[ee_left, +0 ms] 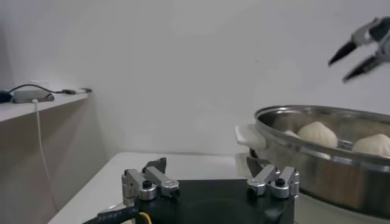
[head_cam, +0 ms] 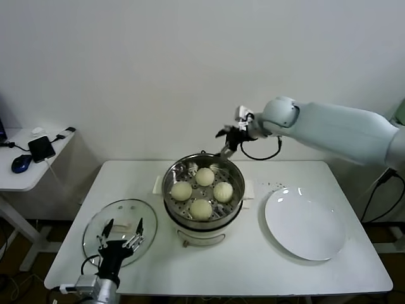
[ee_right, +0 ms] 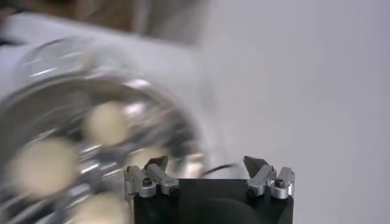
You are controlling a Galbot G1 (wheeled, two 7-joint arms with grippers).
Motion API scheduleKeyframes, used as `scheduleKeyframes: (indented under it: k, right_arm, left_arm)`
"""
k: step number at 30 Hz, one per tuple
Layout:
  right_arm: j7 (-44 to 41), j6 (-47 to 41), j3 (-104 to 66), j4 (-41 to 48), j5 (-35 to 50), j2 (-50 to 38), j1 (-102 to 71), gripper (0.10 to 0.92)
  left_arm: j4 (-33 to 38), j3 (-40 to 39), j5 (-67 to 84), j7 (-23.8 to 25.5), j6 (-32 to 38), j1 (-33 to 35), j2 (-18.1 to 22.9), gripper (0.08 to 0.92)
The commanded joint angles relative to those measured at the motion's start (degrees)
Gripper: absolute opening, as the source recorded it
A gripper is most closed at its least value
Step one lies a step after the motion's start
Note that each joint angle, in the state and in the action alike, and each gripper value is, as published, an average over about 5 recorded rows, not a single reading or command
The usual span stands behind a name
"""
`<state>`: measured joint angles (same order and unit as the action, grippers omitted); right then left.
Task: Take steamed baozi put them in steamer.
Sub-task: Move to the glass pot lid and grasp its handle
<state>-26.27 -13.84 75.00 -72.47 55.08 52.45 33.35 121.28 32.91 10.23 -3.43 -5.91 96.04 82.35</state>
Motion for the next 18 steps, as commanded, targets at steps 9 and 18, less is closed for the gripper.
scheduleKeyframes:
  k: [9,18]
  right_arm:
    - [24.4,9.8,-97.0,-19.1,-17.3,-18.7,-89.3,0.823]
    - [17.9,24.7,-113.0,-16.8,-25.8,2.1,-110.6,0.823]
  left_arm:
    - [-0.7,-0.2,0.6,-1.7,0.7,-1.9,-0.9,0.823]
    - [-2.7,-0.1,-6.9,-1.5,3.3,-3.4,-1.6,0.823]
